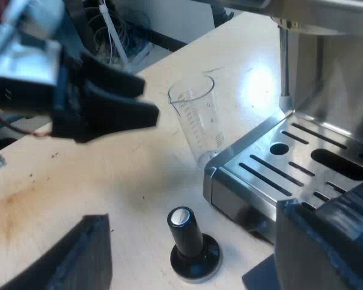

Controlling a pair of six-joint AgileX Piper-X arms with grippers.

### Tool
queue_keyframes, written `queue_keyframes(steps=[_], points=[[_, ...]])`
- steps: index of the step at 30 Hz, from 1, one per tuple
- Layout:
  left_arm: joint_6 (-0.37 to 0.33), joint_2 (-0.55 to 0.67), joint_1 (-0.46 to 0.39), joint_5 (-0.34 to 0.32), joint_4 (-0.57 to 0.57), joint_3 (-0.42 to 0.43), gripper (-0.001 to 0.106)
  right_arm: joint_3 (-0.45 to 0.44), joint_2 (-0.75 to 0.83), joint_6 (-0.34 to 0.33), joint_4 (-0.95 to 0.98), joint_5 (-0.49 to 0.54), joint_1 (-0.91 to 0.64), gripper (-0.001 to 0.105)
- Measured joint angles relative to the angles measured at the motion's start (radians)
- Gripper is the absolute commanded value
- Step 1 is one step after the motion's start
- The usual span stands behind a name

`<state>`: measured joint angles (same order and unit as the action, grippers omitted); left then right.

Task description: Pour the beans into the coffee machine

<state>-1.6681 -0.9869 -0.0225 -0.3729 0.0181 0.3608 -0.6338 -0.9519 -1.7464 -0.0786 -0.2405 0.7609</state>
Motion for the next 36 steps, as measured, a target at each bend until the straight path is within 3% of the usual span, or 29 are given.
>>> queue_keyframes(steps=[7, 10, 11, 14, 15, 22, 26, 36], points=[[0.0, 0.214, 0.0, 0.031, -0.136, 0.0, 0.088, -0.034, 0.007, 0.009, 0.079, 0.023, 0.0, 0.059], [0.0, 0.244, 0.0, 0.036, -0.156, 0.0, 0.088, -0.048, 0.011, 0.014, 0.099, 0.034, 0.0, 0.059], [0.0, 0.249, 0.0, 0.036, -0.16, 0.0, 0.088, -0.136, 0.031, 0.016, 0.216, 0.096, 0.0, 0.059], [0.0, 0.335, 0.0, 0.038, -0.234, 0.003, 0.088, -0.181, 0.036, 0.016, 0.276, 0.123, 0.0, 0.059], [0.0, 0.374, 0.0, 0.038, -0.309, 0.04, 0.088, -0.214, 0.036, 0.016, 0.326, 0.143, 0.0, 0.059], [0.0, 0.379, 0.0, 0.038, -0.341, 0.19, 0.088, -0.336, 0.036, 0.018, 0.442, 0.25, 0.0, 0.059], [0.0, 0.379, 0.0, -0.015, -0.34, 0.26, 0.088, -0.398, 0.037, 0.018, 0.511, 0.306, -0.014, 0.059], [-0.021, 0.374, 0.0, -0.022, -0.337, 0.335, 0.088, -0.463, 0.038, 0.018, 0.607, 0.271, -0.253, 0.059]])
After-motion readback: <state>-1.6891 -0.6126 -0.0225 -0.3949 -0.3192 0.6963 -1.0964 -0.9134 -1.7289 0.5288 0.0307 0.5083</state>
